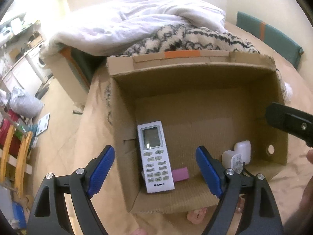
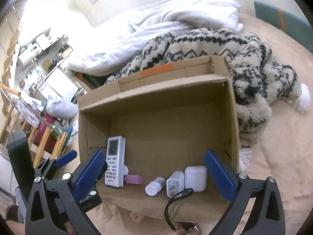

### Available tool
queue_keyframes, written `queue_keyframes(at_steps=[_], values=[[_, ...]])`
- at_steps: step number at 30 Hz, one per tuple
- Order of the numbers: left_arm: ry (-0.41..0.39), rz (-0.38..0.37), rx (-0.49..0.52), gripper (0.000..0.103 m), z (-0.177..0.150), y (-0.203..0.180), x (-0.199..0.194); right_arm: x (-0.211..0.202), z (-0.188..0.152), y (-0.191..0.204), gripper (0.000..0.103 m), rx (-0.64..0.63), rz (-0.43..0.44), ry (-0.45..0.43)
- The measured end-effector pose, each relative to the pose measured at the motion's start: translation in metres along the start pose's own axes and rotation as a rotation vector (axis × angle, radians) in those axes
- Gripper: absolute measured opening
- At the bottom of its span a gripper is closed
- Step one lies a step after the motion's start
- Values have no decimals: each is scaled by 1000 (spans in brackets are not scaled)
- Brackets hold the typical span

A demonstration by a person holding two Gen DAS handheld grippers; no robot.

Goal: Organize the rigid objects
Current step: 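Grasp the pink Hello Kitty keychain with the left tool while the right tool grasps the black flashlight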

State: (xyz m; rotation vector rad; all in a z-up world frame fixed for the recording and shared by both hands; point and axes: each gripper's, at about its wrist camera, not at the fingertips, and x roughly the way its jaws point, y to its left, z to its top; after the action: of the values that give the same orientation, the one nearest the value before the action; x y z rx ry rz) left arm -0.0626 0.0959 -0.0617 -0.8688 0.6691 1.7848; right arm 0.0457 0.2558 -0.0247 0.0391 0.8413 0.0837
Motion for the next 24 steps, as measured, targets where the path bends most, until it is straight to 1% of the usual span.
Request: queue_keyframes(at_steps=[3,5,9,12,15,18,22,24], values=[[-2,-4,-34,83,0,11,-16,-10,-3,0,103,26,-9,-17],[-2,-17,-61,87,-4,19,-27,-17,-5,2,103,43,-18,-18],[10,-15,-68,88,-14,28,-41,-28,-13,13,103,18,-22,-5],[22,-16,-86,88,-25,35,-47,-35,-25,18,103,19,-21,7],[43,-23,-114,88,-39,41,-46,-35,-40,21,103,36,-31,46],[55,-4,-125,88,-49,45,-40,-36,-53,24,103,33,-35,67],[63,-3,-143,88,-54,48,-34,-36,-66,27,103,11,-84,81],[68,-15,-144,88,-55,48,-33,-34,-68,25,103,12,-80,93]])
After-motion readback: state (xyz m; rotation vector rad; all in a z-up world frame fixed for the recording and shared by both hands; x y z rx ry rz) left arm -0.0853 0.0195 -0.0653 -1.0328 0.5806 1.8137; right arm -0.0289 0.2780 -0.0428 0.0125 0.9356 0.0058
